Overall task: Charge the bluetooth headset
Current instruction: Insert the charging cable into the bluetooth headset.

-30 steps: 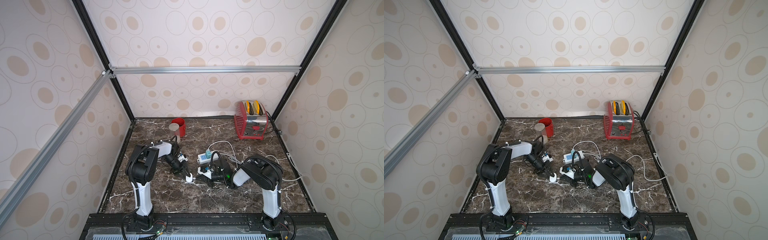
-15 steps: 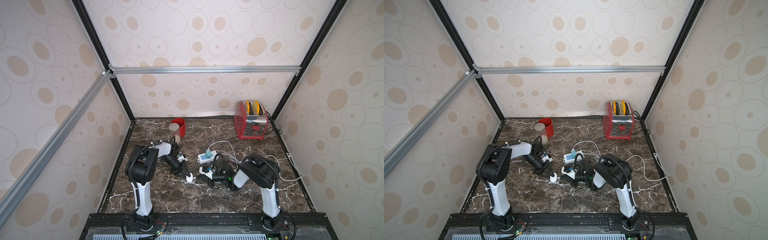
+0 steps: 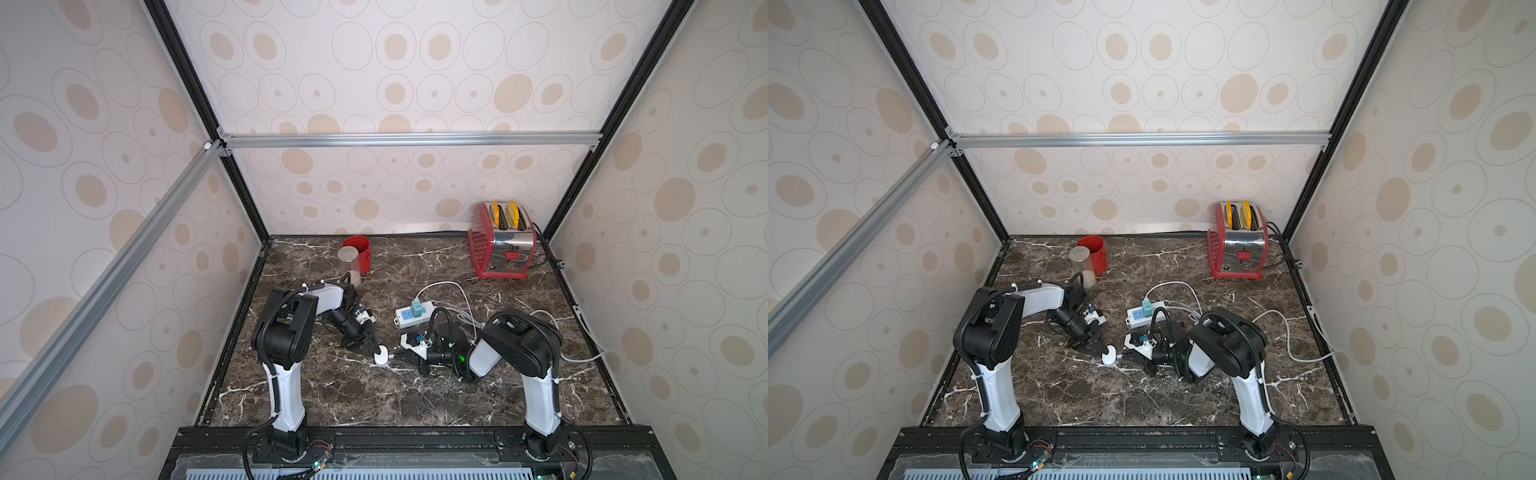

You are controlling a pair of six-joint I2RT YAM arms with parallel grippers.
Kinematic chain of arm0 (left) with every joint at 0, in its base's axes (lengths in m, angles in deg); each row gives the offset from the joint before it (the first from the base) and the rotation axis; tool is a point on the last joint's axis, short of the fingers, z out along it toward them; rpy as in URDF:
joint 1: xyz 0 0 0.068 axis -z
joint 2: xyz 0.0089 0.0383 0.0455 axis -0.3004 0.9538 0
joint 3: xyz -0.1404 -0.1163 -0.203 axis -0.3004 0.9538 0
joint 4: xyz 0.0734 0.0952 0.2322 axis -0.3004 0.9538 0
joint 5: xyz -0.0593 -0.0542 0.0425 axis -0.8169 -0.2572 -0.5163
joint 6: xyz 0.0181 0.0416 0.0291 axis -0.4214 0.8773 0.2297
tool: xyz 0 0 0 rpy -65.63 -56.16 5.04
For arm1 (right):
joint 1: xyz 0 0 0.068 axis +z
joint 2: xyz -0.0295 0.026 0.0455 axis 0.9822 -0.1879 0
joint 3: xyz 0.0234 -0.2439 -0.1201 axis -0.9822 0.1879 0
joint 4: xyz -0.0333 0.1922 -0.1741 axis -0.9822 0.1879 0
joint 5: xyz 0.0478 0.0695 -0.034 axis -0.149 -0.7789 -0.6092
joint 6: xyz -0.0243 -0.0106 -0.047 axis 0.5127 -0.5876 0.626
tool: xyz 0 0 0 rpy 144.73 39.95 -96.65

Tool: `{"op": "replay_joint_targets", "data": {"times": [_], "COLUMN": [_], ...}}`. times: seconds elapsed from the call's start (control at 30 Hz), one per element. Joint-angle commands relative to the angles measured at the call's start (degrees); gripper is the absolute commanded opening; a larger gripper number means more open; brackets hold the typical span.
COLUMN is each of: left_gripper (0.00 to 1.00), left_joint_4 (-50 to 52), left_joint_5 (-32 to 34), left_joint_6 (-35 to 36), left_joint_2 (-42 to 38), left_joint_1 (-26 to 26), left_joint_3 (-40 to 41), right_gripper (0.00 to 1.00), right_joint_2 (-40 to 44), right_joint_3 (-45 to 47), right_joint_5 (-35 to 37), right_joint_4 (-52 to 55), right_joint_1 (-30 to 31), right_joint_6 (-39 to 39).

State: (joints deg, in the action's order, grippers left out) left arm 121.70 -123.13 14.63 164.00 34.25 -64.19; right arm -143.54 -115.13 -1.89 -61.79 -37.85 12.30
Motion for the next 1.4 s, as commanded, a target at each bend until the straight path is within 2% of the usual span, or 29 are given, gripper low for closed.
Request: {"op": "replay_joint_targets", "data": {"times": [0.0, 0.4, 0.7, 0.87, 1.1, 1.37], "left_gripper": [0.20, 0.18, 0.17, 0.17, 0.16, 0.17], "left_joint_4": [-3.6, -8.0, -9.5, -11.1, -13.6, -10.1], "left_joint_5": [7.1, 5.6, 6.7, 6.3, 5.7, 8.9], "left_joint_6": [-0.1, -4.0, -6.3, -7.8, -9.8, -7.8], "left_joint_2": [3.9, 4.2, 3.6, 3.5, 3.1, 1.4], "left_joint_1": [1.7, 2.5, 2.7, 2.8, 3.6, 3.6], "left_joint_3": [1.2, 2.5, 3.5, 4.2, 4.8, 3.5], "right_gripper": [0.00, 0.00, 0.00, 0.00, 0.00, 0.01], "right_joint_2": [1.3, 1.9, 2.2, 1.0, 0.8, 1.8], "right_joint_3": [1.1, 0.3, 4.2, 5.2, 3.2, 4.8], "right_joint_5": [0.2, 0.4, 4.8, 5.0, 4.0, 7.3], "right_joint_4": [6.6, 8.4, -1.4, -5.6, -3.5, -4.7], "right_joint_1": [0.0, 1.2, 3.1, 3.4, 4.0, 4.0], "right_joint_6": [3.1, 4.4, 0.5, -0.4, 0.9, 0.4]}}
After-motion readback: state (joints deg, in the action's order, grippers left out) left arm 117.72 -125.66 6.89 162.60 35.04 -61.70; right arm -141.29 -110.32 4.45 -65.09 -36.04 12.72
